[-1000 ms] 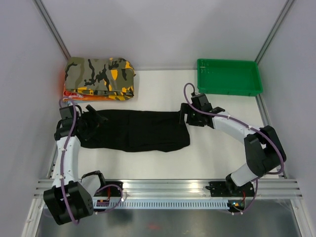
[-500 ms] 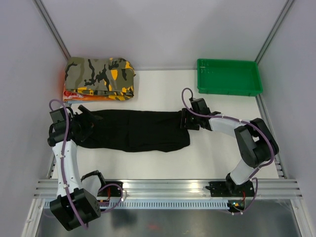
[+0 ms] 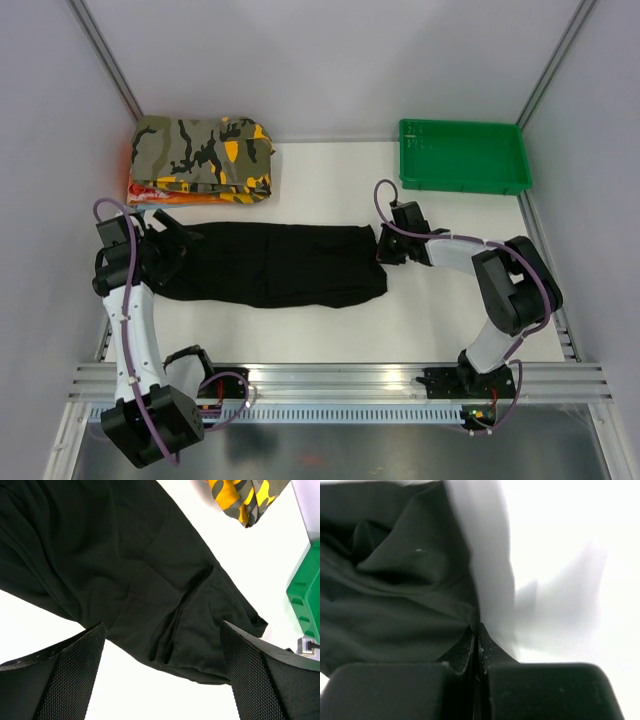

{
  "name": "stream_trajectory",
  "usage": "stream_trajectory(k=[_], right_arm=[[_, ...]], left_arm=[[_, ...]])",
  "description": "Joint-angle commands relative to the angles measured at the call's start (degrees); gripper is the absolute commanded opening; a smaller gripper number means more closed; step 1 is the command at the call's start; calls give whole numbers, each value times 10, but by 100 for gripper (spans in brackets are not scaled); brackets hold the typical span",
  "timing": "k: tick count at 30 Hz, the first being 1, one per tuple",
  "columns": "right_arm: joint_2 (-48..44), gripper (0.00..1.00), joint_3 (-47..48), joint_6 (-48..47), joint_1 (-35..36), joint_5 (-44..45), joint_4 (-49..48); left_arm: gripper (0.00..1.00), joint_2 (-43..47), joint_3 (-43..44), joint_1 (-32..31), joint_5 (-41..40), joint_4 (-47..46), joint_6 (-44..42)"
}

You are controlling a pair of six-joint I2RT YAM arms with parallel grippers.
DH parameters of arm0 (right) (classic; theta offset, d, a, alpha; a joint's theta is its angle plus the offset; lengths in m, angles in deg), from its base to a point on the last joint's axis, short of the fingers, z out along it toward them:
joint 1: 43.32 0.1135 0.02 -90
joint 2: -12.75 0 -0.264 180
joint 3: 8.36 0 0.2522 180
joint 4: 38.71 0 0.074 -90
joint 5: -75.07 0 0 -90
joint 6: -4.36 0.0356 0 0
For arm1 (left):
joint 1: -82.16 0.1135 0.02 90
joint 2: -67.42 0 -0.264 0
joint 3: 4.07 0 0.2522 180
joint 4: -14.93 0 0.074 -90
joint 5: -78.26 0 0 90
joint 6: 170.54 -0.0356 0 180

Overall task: Fold and stack the trousers
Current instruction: Fold the trousers

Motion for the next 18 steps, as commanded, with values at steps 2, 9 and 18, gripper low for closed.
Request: stream_trajectory(k=[2, 9, 18], right_arm=[[-39, 0, -24, 3, -53, -1, 10], [-111, 0, -22, -46, -204, -22, 71], [-143, 0, 65, -130, -328, -36, 187]], left_arm=[[100, 1, 26, 4, -21, 5, -17], [100, -9, 22, 5, -48, 7, -22], [98, -40, 4, 4, -90, -19, -46]])
